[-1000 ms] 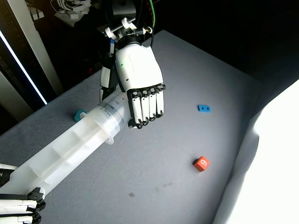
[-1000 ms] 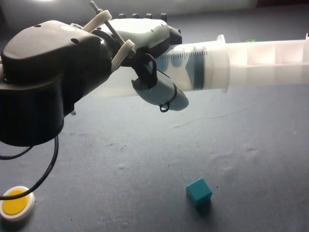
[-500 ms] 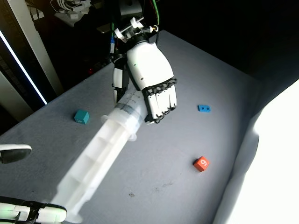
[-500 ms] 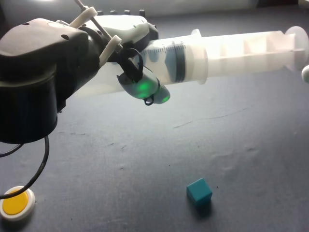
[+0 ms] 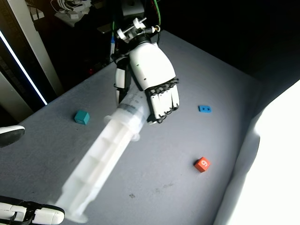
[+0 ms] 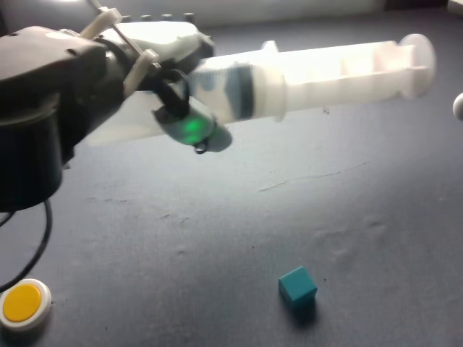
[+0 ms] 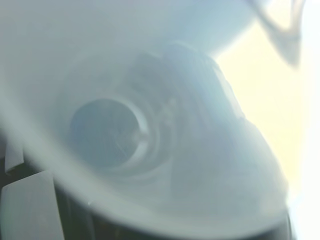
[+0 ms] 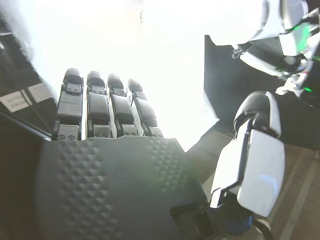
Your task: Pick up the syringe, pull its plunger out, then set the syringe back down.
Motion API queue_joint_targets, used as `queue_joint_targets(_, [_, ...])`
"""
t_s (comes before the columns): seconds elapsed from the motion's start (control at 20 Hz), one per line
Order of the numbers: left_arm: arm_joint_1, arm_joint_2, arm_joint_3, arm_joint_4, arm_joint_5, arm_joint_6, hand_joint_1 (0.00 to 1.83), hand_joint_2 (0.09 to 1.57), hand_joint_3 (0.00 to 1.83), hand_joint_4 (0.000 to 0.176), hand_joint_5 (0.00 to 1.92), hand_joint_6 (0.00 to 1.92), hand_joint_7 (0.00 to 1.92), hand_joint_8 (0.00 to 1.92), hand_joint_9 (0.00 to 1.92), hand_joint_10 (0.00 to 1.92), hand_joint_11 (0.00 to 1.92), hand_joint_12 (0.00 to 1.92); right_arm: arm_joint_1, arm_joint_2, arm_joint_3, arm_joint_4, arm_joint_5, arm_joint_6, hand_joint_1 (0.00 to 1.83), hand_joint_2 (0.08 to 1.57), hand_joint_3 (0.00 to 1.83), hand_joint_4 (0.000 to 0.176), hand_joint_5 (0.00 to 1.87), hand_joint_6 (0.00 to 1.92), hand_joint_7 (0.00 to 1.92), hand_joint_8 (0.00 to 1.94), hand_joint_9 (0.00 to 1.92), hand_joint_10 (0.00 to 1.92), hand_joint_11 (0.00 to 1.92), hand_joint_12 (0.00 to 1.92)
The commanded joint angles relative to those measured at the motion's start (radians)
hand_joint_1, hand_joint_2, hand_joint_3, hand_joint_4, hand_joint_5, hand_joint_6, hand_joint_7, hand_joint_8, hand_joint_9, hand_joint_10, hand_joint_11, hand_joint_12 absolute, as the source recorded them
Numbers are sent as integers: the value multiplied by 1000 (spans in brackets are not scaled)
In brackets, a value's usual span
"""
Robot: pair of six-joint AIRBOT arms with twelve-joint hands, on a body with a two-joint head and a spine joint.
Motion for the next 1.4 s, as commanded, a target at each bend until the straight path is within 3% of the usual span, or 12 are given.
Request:
queue_joint_targets(0.0, [-4,14,5,57,-13,-5,1165,1286,0,0,729,1250,657,1714,570,1687,393,1872,4,9,-2,18,126,6,294,821,0,0,0,0,0,0,0,0,0,0])
queue_joint_targets(0.15, [18,41,13,64,-10,-10,1145,1291,2,0,680,1334,680,1662,574,1628,359,1854,2,9,-3,18,127,6,283,830,0,0,0,0,0,0,0,0,0,0])
queue_joint_targets(0.25, [54,53,27,138,4,-107,1135,1306,4,0,657,1369,658,1701,570,1692,386,1893,0,9,-4,17,128,6,258,827,0,0,0,0,0,0,0,0,0,0])
queue_joint_targets(0.35, [72,59,33,141,12,-122,1166,1281,0,0,721,1255,684,1678,592,1639,410,1833,-3,9,-5,17,129,6,280,840,0,0,0,0,0,0,0,0,0,0])
queue_joint_targets(0.55, [124,87,26,139,12,-157,1148,1293,3,0,682,1320,671,1690,574,1656,383,1873,-7,9,-6,17,129,6,282,858,2,0,0,0,0,0,0,0,0,0])
queue_joint_targets(0.65, [150,98,19,152,15,-179,1156,1280,0,0,698,1295,702,1640,581,1611,377,1858,-8,9,-6,16,131,6,154,830,0,0,0,0,0,0,0,0,0,0])
queue_joint_targets(0.8, [201,103,17,209,29,-269,1146,1302,4,0,658,1340,667,1708,554,1695,380,1915,-10,9,-8,15,132,6,310,856,2,0,0,0,5,2,0,0,0,0])
queue_joint_targets(1.0, [253,103,15,265,29,-364,1144,1285,0,0,668,1362,716,1594,589,1605,396,1854,-10,9,-9,14,133,5,279,848,0,0,0,0,0,0,0,0,0,0])
queue_joint_targets(1.1, [282,103,16,305,28,-425,1164,1267,0,0,717,1274,726,1602,599,1634,389,1886,-11,9,-10,14,133,5,220,835,0,0,0,0,0,0,0,0,0,0])
queue_joint_targets(1.35, [351,98,25,408,13,-560,1156,1272,0,0,685,1330,734,1582,614,1615,414,1845,-11,7,-10,11,133,5,283,857,5,0,0,0,0,0,0,0,0,0])
